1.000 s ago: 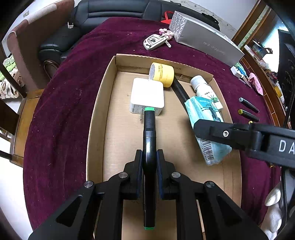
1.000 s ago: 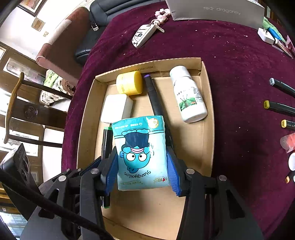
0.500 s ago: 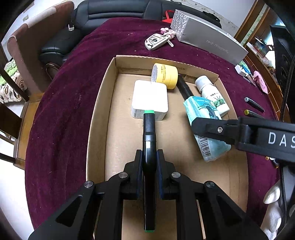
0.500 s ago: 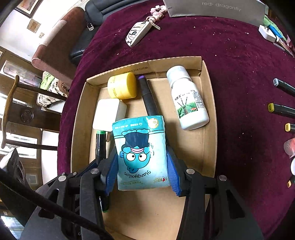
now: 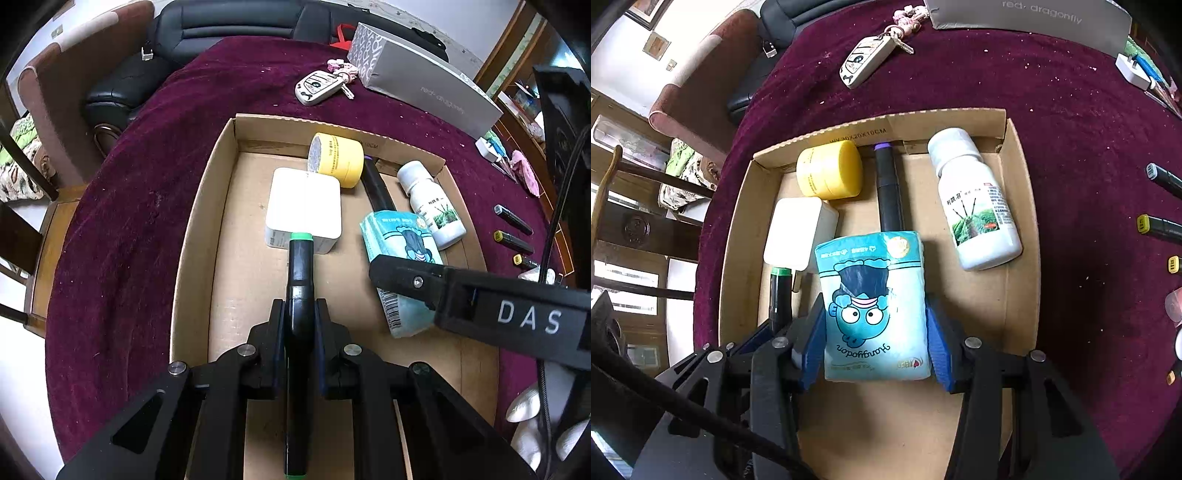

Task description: Organize objects

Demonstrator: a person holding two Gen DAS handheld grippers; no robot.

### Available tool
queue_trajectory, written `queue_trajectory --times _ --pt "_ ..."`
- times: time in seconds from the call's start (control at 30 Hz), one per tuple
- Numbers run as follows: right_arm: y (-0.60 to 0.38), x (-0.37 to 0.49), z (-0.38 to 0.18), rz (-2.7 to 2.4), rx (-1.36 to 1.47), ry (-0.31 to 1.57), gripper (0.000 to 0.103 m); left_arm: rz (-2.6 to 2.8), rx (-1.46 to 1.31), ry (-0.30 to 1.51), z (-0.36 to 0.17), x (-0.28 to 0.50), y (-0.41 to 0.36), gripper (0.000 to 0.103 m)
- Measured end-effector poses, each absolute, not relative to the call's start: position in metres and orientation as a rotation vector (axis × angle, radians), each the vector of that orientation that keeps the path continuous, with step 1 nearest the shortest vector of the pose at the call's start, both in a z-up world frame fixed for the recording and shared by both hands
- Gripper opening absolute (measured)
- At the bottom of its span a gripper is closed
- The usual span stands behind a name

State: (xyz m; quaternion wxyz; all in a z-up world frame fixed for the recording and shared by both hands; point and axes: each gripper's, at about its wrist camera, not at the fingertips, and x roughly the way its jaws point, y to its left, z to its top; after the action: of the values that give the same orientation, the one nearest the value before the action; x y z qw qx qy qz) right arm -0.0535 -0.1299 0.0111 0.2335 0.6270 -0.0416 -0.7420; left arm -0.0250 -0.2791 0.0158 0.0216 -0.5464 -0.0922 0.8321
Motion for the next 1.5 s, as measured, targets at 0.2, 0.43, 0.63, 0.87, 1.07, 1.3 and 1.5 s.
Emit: queue_trajectory --times 0.2,0.43,0.63,0.87,1.07,1.3,1.5 --pt "-0.127 -0.054 0.011 -2.039 1.713 -0.118 0.048 2.591 -1.699 -0.282 0.016 -0.026 -0.277 0.012" --pt "-0.13 -0.053 0.011 -2.046 1.699 -0.081 0.048 2.595 -1.705 -0.282 0.015 -0.025 -0.276 0.012" --pt "-0.128 -0.054 0.014 -2.04 1.699 -0.081 0.049 2.585 -1.7 -0.322 0.015 -0.024 -0.279 0.015" --pt "-0.124 -0.052 0.024 -2.039 1.672 -0.116 0.055 2.542 -1.701 -0.41 0.016 -0.024 -0.284 0.052" --pt "-0.121 -0.052 0.029 -2.046 1.657 -0.133 0.056 2.543 -1.708 -0.423 0.021 -0.021 -0.285 0.052" --pt "-0.106 -0.048 0.051 -2.06 1.602 -0.171 0.056 2.534 -1.656 -0.53 0.044 -0.014 -0.298 0.052" --pt "-0.068 -0.039 0.076 -2.066 1.55 -0.258 0.059 2.511 -1.651 -0.696 0.058 -0.003 -0.315 0.052"
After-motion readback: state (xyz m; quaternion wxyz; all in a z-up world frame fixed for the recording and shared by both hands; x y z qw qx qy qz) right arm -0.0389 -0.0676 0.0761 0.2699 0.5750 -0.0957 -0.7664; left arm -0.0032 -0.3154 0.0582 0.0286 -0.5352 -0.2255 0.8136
